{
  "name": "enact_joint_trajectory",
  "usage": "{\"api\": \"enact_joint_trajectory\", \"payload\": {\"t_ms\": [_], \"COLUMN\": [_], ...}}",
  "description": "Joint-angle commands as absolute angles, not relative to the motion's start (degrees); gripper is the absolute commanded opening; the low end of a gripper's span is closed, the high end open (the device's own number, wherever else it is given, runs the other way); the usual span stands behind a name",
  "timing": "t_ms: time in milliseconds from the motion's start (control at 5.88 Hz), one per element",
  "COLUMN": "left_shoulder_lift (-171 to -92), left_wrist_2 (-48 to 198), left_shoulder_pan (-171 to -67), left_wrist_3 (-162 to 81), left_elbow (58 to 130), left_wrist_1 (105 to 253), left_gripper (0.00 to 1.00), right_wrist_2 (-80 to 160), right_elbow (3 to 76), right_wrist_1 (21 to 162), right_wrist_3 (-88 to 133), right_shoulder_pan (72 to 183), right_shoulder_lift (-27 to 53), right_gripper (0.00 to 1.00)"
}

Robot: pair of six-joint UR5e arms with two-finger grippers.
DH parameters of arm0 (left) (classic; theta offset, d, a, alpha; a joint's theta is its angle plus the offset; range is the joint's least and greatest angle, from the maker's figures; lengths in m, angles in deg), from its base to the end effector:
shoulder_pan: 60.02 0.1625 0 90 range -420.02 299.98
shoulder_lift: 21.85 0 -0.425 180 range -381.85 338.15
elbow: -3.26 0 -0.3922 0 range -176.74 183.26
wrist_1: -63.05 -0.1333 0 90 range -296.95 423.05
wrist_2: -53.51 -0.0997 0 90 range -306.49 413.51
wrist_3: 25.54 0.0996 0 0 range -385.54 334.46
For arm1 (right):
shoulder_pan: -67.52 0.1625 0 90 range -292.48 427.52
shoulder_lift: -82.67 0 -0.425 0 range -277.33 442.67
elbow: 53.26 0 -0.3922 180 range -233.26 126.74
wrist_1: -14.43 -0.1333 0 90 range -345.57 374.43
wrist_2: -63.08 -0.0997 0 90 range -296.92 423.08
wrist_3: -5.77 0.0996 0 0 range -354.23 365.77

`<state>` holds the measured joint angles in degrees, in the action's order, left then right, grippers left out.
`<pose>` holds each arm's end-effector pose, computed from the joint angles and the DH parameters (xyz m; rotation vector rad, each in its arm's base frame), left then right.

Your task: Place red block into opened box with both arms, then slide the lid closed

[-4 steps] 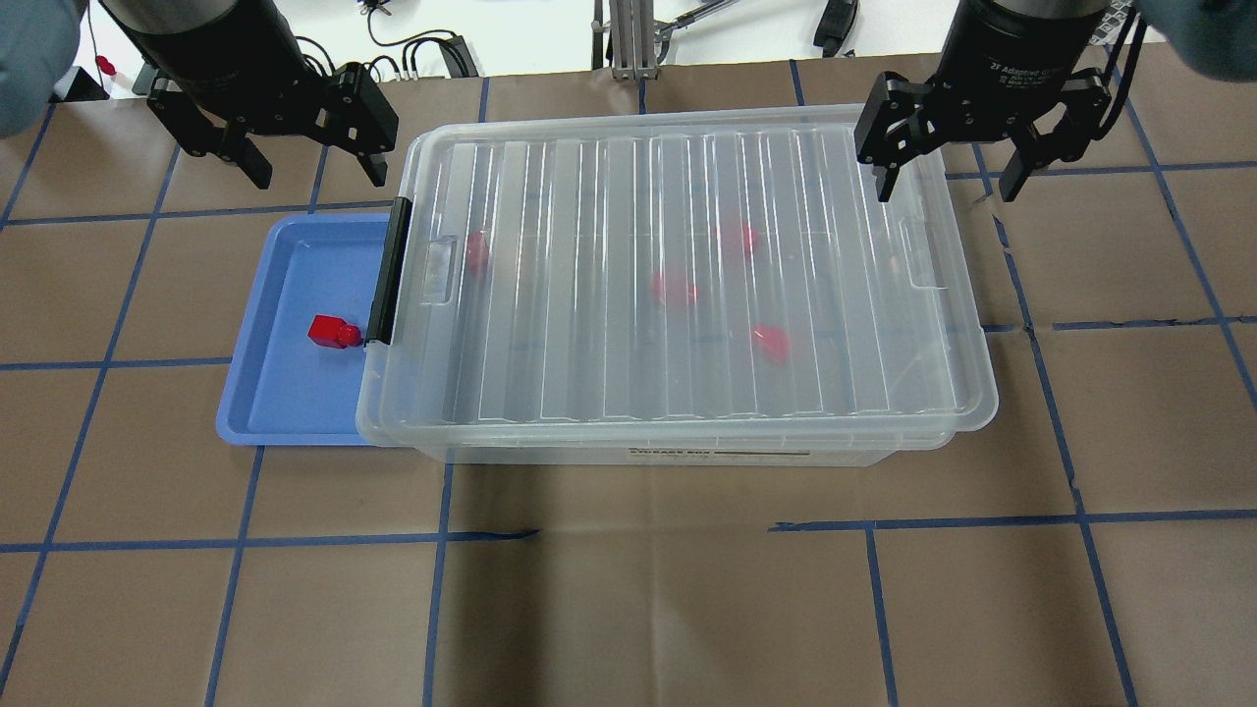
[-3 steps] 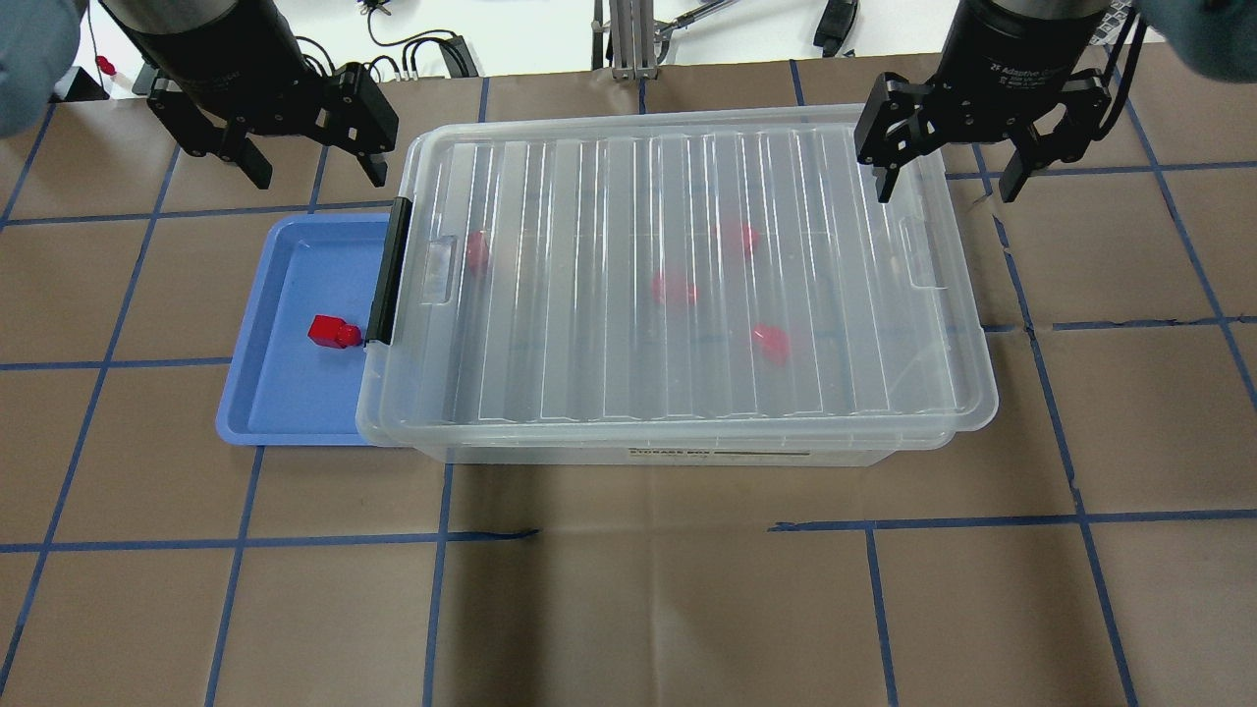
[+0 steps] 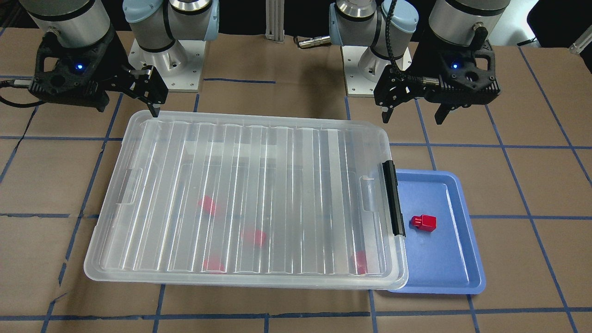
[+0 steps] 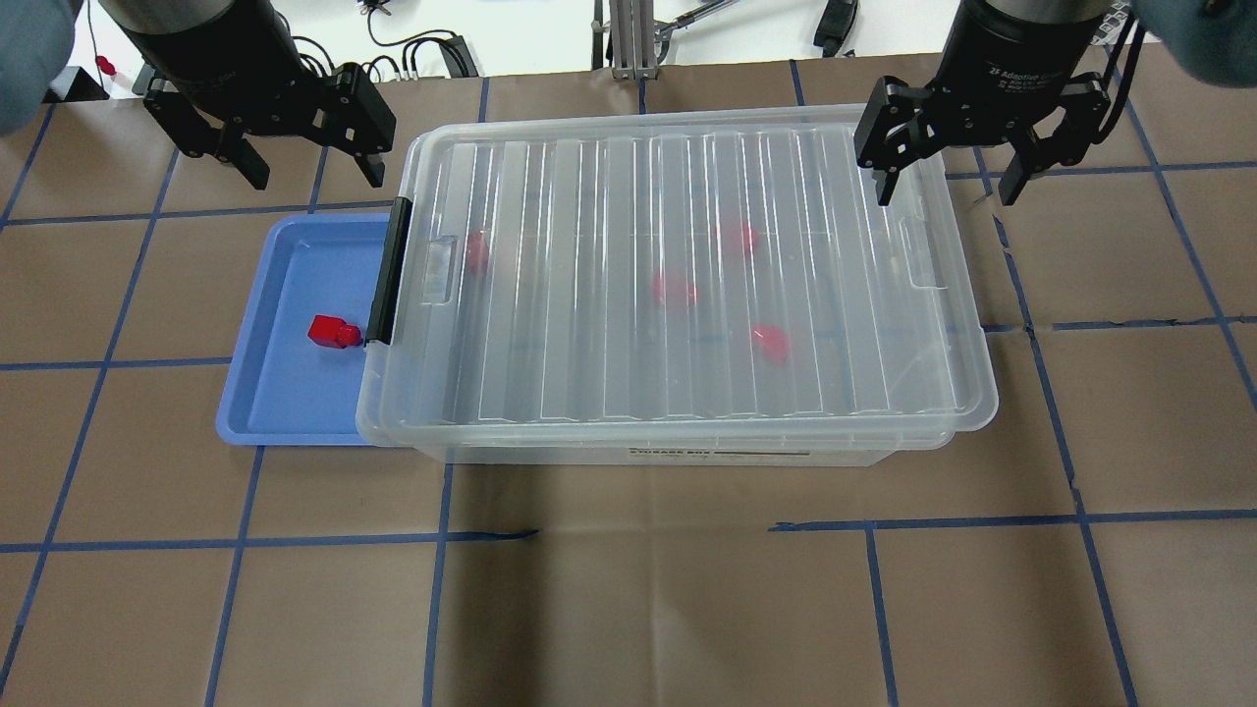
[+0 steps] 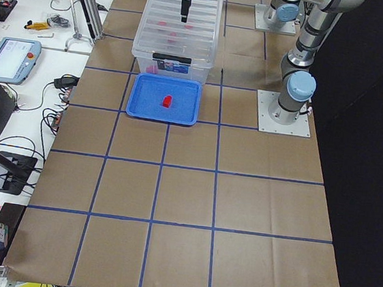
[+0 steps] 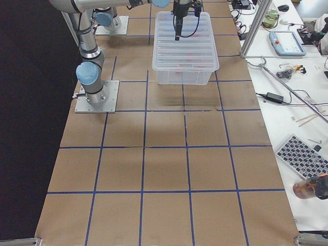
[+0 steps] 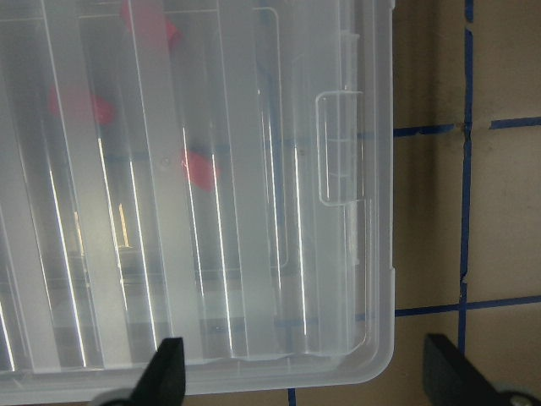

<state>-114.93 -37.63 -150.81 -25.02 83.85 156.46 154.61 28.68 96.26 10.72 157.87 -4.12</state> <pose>-0.1384 -0.5154 0.5358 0.0349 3.1206 -0.0796 0.1337 -0.5076 0.5148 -0.1236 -3.1085 -0.0881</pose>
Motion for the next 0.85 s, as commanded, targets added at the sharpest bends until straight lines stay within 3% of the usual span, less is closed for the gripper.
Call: {"api": "enact_joint_trajectory", "payload": {"t_ms": [0,340,681], "left_shoulder_lift": [-114.92,-114.92,-114.92], "left_wrist_2": [-37.63,-37.63,-37.63], "left_shoulder_pan": [-150.72,-150.72,-150.81], "left_wrist_3": [-25.02,-25.02,-25.02], "left_elbow": [83.85,84.03,84.03], "left_wrist_1": [156.39,156.38,156.38], "left_gripper": [0.98,0.98,0.98], "right_wrist_2": [154.66,153.87,153.78], "right_elbow": [28.75,32.84,40.75], "right_wrist_1": [96.34,97.04,106.48], "right_wrist_3": [4.77,-3.34,-1.88], "right_shoulder_pan": [153.86,144.81,144.68], "right_shoulder_lift": [-3.99,-3.90,-3.91], "right_gripper": [1.00,1.00,1.00]}}
